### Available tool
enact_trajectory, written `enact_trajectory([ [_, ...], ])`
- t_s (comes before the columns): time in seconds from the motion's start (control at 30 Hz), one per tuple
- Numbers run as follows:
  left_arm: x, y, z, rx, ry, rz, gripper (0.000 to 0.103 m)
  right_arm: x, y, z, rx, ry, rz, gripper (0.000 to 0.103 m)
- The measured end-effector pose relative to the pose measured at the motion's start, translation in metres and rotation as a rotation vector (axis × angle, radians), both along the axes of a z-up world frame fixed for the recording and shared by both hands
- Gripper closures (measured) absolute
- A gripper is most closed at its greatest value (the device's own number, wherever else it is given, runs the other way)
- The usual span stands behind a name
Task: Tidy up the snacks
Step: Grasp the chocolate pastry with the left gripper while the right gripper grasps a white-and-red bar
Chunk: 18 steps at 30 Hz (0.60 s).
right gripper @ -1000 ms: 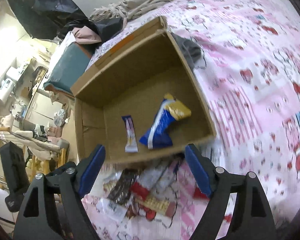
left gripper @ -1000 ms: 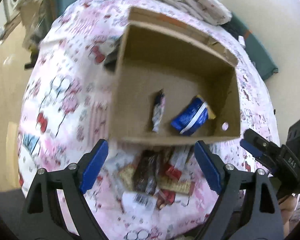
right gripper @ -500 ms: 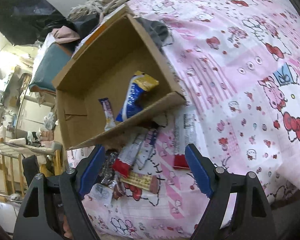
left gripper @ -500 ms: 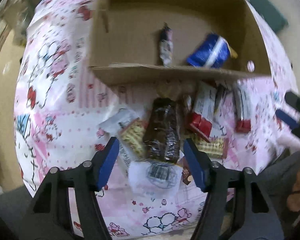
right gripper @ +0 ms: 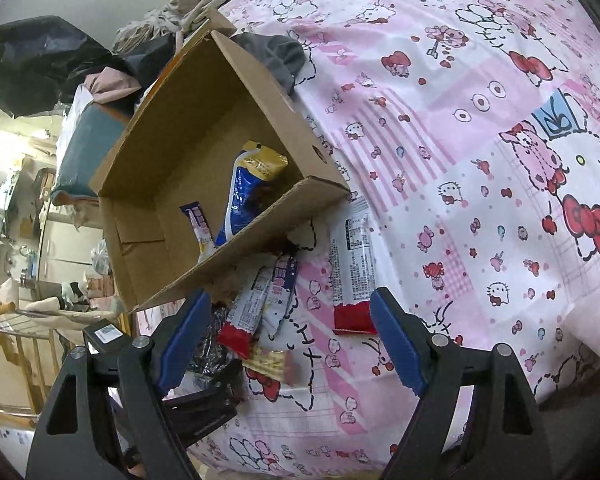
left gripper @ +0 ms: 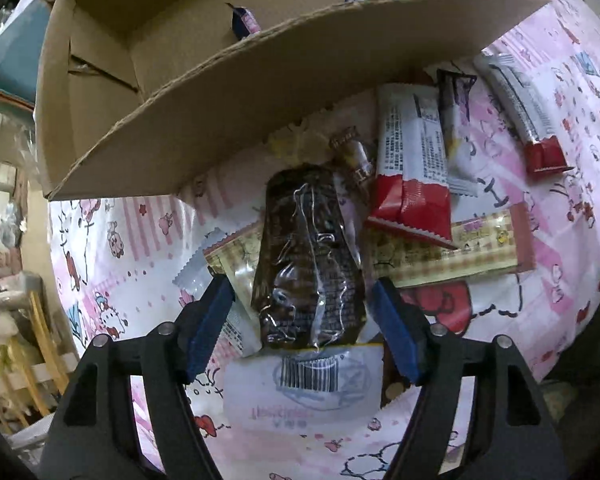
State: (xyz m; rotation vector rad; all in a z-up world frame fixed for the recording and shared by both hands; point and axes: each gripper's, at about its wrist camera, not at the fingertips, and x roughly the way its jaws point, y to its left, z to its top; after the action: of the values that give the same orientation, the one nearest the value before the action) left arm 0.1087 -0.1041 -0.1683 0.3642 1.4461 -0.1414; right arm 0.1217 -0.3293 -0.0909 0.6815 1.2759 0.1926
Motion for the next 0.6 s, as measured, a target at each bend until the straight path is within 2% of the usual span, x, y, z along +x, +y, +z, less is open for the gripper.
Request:
enact_trajectory([
  [0.07, 0.0, 0.0, -0.001, -0.002, -0.005, 0.001, 0.035, 0.001, 0.002, 0.0, 0.002, 0.0, 0.005, 0.019],
  [0.13, 0.0, 0.003, 0.001, 0.001, -0.004, -0.008, 0.043, 0.001, 0.003, -0.001, 0.003, 0.005, 0.011, 0.019],
  [0.27, -0.003, 0.01, 0.008, -0.028, -0.014, 0.011, 0.049, 0.002, 0.006, -0.004, -0.003, 0.015, 0.018, 0.019],
  [0.3, -0.004, 0.018, 0.011, -0.051, -0.012, 0.026, 0.053, 0.002, 0.006, -0.005, -0.003, 0.018, 0.017, 0.019],
  [0.5, -0.012, 0.056, 0.045, -0.267, 0.026, 0.175, 0.055, 0.002, 0.005, -0.009, -0.001, 0.042, 0.007, 0.019],
  [0.6, -0.021, 0.069, 0.059, -0.333, 0.023, 0.217, 0.055, 0.003, 0.005, -0.011, 0.001, 0.051, 0.004, 0.019],
])
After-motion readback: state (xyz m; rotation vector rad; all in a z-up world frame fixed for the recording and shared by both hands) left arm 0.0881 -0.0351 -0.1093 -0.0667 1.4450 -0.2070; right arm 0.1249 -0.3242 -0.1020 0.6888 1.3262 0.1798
